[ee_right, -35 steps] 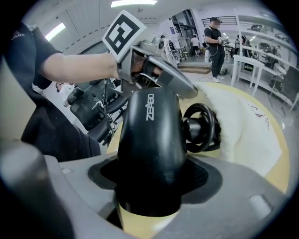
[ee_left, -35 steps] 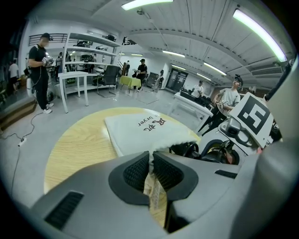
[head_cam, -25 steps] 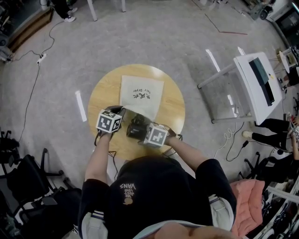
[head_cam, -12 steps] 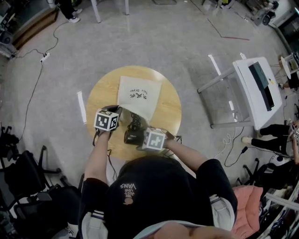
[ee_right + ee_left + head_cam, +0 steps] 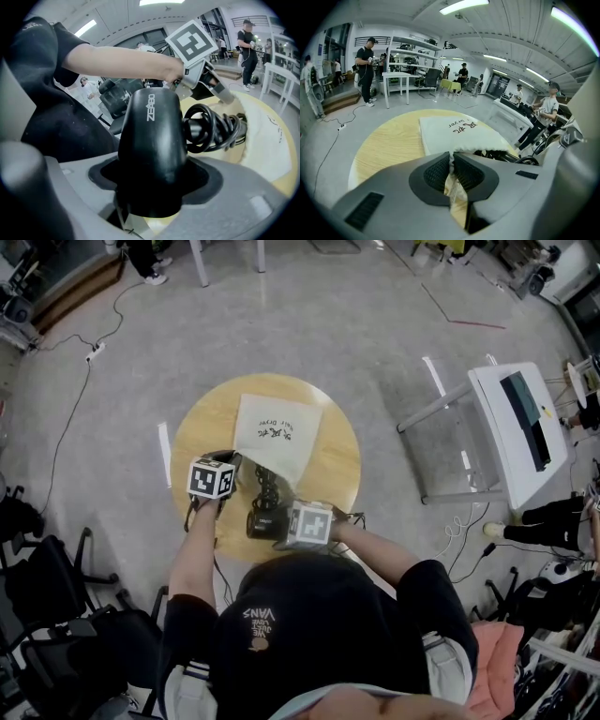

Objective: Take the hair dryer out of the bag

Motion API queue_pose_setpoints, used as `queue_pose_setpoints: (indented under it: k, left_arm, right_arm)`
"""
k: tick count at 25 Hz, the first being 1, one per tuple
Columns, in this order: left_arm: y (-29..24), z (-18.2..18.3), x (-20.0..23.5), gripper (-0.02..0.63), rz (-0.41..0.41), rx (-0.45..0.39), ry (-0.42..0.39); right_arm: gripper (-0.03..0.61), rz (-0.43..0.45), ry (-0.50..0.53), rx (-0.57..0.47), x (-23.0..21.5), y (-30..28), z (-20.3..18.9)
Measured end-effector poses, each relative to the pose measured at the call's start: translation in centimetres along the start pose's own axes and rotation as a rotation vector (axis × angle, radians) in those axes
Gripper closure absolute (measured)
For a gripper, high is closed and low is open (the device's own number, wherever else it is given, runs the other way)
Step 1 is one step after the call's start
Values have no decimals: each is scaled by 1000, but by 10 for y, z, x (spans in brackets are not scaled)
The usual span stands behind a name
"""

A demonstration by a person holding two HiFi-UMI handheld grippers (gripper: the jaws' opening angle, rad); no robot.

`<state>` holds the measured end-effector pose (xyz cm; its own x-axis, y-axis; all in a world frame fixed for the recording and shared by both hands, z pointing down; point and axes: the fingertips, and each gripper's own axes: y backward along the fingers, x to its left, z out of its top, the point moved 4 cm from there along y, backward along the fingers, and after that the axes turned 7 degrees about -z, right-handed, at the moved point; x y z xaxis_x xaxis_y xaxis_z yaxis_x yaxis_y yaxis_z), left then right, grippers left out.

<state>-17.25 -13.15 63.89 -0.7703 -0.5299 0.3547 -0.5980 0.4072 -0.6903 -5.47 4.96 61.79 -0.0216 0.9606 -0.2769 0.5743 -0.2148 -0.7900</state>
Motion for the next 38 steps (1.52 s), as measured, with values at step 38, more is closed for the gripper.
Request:
queue_pose_setpoints:
  k: [38]
  left_arm:
    - [-28, 56, 33, 575, 90, -13, 20]
  right_arm:
    - [225, 64, 247, 10, -1, 27, -3]
